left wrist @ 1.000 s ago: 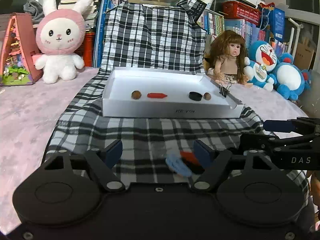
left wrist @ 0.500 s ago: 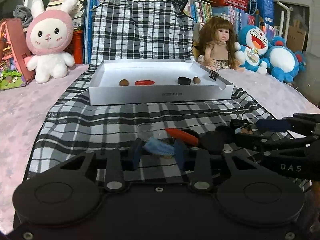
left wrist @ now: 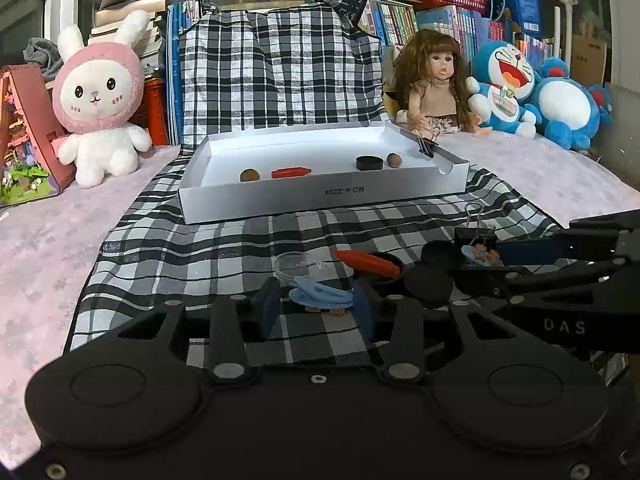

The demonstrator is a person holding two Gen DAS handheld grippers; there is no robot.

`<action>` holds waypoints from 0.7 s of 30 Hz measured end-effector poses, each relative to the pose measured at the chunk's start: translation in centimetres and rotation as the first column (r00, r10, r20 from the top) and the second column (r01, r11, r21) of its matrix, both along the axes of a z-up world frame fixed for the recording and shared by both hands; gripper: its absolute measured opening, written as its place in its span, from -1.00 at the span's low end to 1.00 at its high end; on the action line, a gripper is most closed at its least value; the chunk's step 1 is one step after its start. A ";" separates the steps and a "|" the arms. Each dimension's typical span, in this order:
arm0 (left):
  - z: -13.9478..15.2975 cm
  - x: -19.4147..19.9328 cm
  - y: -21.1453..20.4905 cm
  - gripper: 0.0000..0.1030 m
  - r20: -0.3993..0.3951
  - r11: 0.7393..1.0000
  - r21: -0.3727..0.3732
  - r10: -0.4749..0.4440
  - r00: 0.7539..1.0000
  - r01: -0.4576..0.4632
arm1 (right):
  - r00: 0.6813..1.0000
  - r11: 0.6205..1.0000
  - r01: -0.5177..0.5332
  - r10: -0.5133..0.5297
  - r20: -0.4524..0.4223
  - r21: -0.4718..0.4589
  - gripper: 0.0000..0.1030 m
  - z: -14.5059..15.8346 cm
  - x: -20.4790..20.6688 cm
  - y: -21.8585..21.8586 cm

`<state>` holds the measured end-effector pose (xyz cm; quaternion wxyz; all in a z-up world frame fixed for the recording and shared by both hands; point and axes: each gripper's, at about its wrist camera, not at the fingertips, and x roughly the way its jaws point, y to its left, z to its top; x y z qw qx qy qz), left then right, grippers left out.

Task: Organize rigid objects
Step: 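Move the left gripper toward the blue comb while the right gripper approaches the binder clip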

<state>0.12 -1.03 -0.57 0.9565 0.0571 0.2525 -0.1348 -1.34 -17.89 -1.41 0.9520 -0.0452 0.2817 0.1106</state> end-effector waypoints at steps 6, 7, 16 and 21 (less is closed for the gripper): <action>-0.1 0.4 -0.1 -0.19 -0.001 1.000 0.009 -0.007 1.000 0.007 | 1.000 1.000 -0.011 0.011 0.000 -0.010 -0.10 0.1 0.8 0.1; -0.1 0.5 -0.1 -0.19 -0.003 1.000 0.010 -0.011 1.000 0.011 | 1.000 1.000 -0.013 0.013 -0.001 -0.008 -0.10 0.0 0.9 0.1; -0.4 0.3 -0.1 -0.19 -0.018 1.000 -0.004 -0.023 1.000 0.023 | 0.999 0.998 -0.051 0.051 0.001 -0.021 -0.37 0.1 0.7 0.5; -0.3 0.4 0.3 -0.19 -0.020 1.000 -0.008 -0.012 1.000 0.011 | 0.998 0.997 -0.067 0.067 -0.003 -0.028 -0.37 0.2 0.3 0.4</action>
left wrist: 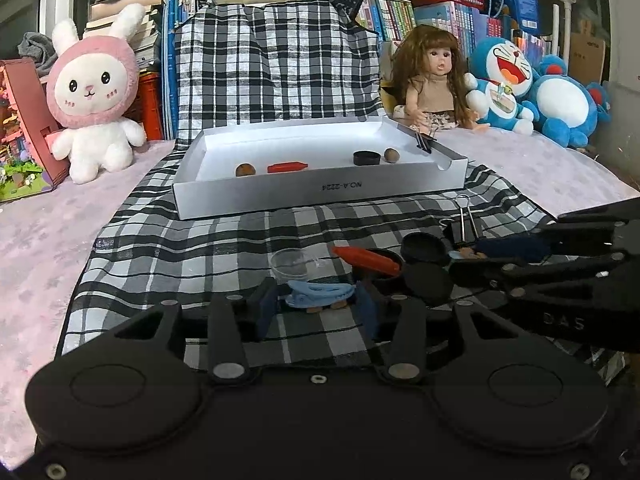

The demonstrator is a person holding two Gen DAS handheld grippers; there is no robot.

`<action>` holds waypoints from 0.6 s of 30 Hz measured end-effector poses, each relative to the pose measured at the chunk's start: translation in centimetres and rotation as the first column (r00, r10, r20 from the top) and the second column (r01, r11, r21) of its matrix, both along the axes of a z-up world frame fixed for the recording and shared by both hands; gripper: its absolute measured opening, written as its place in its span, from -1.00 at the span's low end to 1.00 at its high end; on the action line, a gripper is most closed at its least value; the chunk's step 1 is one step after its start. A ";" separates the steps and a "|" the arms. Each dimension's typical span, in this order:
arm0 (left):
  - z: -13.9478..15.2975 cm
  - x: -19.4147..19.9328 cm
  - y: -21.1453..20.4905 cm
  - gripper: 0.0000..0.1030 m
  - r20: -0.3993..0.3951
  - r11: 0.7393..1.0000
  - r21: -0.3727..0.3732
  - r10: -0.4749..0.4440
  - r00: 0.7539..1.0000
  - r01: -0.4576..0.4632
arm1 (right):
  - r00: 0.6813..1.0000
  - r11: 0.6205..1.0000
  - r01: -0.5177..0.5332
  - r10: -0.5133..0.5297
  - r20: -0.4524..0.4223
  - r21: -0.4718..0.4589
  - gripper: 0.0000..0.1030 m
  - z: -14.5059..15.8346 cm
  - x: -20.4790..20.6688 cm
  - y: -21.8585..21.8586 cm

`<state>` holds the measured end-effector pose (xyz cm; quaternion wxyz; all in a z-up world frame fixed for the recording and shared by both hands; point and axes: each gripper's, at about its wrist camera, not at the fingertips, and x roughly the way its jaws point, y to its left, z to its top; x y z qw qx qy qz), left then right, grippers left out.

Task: Organize rigid objects
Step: 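Move the left gripper toward the blue comb while the right gripper approaches the binder clip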

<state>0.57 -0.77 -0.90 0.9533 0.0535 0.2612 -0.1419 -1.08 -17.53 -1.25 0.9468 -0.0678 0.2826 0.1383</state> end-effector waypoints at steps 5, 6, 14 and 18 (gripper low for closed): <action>0.0 0.3 0.1 -0.19 -0.006 1.000 -0.008 0.004 1.000 -0.004 | 1.000 0.999 -0.028 0.028 -0.002 -0.024 -0.37 0.1 -0.6 -0.3; 0.0 0.3 0.1 -0.19 -0.006 1.000 -0.009 0.004 1.000 -0.004 | 0.999 0.999 -0.032 0.032 -0.003 -0.029 -0.37 0.1 -0.7 -0.5; 0.0 0.3 0.0 -0.19 -0.004 1.000 -0.007 0.005 1.000 -0.005 | 0.999 0.996 -0.054 0.054 -0.007 -0.064 -0.03 0.3 -1.5 -1.3; -0.1 0.4 -0.2 -0.19 -0.003 1.000 -0.006 0.009 1.000 -0.009 | 0.999 0.996 -0.041 0.040 -0.011 -0.074 -0.02 0.3 -1.7 -1.7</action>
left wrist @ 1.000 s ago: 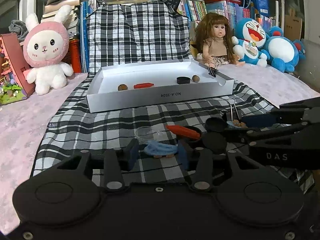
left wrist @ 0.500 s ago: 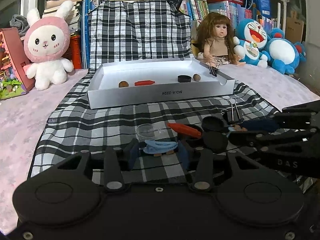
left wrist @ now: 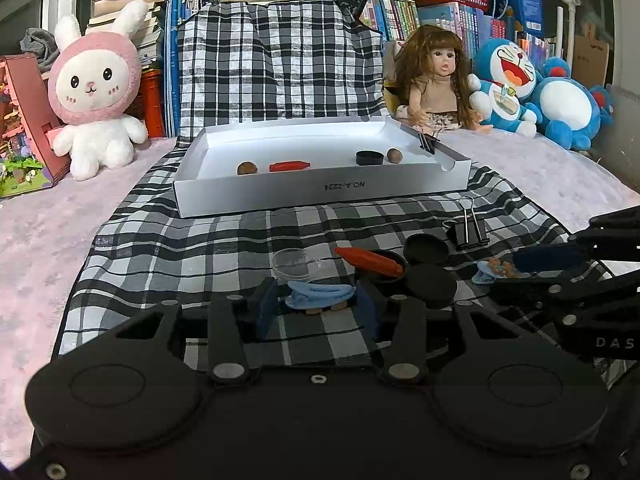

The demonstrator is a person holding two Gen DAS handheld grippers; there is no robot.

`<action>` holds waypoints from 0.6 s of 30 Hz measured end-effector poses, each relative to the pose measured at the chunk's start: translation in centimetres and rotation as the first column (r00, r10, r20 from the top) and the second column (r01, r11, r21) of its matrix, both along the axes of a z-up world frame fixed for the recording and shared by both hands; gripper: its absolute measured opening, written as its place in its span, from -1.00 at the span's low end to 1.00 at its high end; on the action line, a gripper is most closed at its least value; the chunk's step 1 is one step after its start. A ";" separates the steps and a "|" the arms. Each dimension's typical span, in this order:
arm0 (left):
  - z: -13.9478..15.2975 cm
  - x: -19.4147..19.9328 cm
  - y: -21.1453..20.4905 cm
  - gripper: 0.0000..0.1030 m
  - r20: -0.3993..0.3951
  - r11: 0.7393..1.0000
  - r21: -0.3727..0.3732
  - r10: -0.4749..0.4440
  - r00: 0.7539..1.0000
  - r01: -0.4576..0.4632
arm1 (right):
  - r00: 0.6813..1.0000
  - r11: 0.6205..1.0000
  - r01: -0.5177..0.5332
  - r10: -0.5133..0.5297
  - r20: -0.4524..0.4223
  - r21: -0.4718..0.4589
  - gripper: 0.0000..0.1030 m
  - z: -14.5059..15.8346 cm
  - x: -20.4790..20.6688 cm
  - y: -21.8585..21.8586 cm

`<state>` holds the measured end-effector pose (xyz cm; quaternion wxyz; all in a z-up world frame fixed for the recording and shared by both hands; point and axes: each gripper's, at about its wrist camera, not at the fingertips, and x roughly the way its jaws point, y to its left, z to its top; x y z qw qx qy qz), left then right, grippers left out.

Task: Organize rigid objects
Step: 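Move the left gripper toward the blue comb while the right gripper approaches the binder clip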

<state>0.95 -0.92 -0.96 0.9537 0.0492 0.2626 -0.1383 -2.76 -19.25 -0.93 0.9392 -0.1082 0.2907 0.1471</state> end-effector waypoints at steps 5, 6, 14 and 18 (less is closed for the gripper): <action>-0.1 0.0 0.2 -0.19 0.002 1.000 0.000 0.012 1.000 -0.012 | 0.998 0.998 0.059 -0.059 0.006 -0.019 0.00 0.0 0.1 -0.8; -0.1 0.0 0.3 -0.19 0.003 1.000 0.000 0.015 1.000 -0.015 | 0.997 0.996 0.082 -0.082 0.007 -0.025 0.00 0.0 0.3 -0.9; -0.1 -0.1 0.8 -0.19 0.004 0.999 -0.007 0.038 0.999 -0.038 | 0.983 0.982 0.185 -0.184 -0.012 0.036 0.04 0.3 0.6 -2.2; -0.2 0.0 0.6 -0.19 0.008 0.999 -0.001 0.036 0.999 -0.036 | 0.984 0.978 0.179 -0.178 -0.018 0.107 0.07 0.7 0.0 -2.1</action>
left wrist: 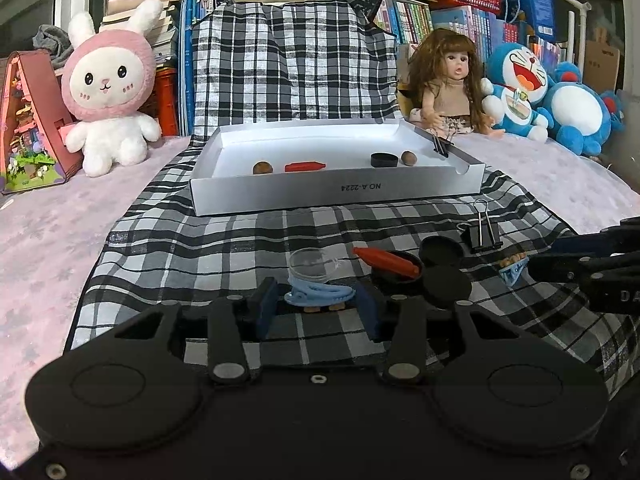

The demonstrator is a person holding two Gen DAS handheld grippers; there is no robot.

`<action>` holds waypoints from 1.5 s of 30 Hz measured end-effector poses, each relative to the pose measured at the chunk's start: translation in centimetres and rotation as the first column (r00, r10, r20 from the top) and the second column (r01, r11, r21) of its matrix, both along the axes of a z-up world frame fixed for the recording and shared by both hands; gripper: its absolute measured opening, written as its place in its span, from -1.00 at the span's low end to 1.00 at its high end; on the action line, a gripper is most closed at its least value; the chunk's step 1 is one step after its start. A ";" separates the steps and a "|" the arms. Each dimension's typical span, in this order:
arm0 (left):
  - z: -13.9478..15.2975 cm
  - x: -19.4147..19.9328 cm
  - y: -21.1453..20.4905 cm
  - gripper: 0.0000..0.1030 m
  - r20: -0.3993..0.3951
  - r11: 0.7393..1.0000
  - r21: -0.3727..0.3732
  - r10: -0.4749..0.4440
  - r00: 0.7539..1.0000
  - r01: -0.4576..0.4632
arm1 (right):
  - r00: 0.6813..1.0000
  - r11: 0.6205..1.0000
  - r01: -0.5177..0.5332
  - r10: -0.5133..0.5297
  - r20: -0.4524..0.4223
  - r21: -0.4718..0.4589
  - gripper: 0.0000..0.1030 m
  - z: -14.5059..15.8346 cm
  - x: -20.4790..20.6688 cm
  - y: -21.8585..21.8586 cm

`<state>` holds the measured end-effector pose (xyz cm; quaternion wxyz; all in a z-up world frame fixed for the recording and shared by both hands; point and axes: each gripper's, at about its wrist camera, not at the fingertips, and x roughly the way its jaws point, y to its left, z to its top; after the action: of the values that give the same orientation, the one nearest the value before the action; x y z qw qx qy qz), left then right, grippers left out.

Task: Organize rigid objects
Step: 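Move the left gripper toward the blue comb while the right gripper approaches the binder clip, then grasp the blue comb with the left gripper while the right gripper grasps the blue hair clip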

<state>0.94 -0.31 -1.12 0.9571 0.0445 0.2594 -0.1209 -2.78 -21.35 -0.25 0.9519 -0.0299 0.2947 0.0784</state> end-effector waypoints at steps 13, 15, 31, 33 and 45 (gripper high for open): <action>-0.5 -0.3 -0.3 -0.15 0.025 1.000 0.002 0.028 0.999 -0.028 | 0.996 0.998 -0.002 0.007 0.091 -0.059 0.45 -0.9 0.2 2.7; -0.6 -0.3 -0.3 -0.12 0.027 0.999 0.002 0.032 0.999 -0.032 | 0.996 0.998 -0.003 0.009 0.090 -0.067 0.45 -1.2 0.3 2.8; -0.7 -0.9 -0.4 -0.28 0.035 0.999 -0.023 0.041 0.999 -0.040 | 0.997 1.000 -0.019 0.019 0.079 0.000 -0.17 -1.9 -0.5 2.8; -0.5 -1.0 -0.2 -0.28 0.033 0.998 -0.040 0.045 0.998 -0.044 | 0.997 1.000 -0.017 0.017 0.080 0.002 -0.18 -1.9 -0.5 2.9; 3.7 0.9 1.4 -0.28 0.039 0.995 -0.043 0.095 0.995 -0.094 | 0.995 1.000 0.014 -0.017 0.100 0.027 -0.19 0.9 1.1 2.3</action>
<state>1.82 1.08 2.56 0.9676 0.0149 0.2392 -0.0800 -1.70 -19.08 0.67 0.9664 -0.0192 0.2457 0.0731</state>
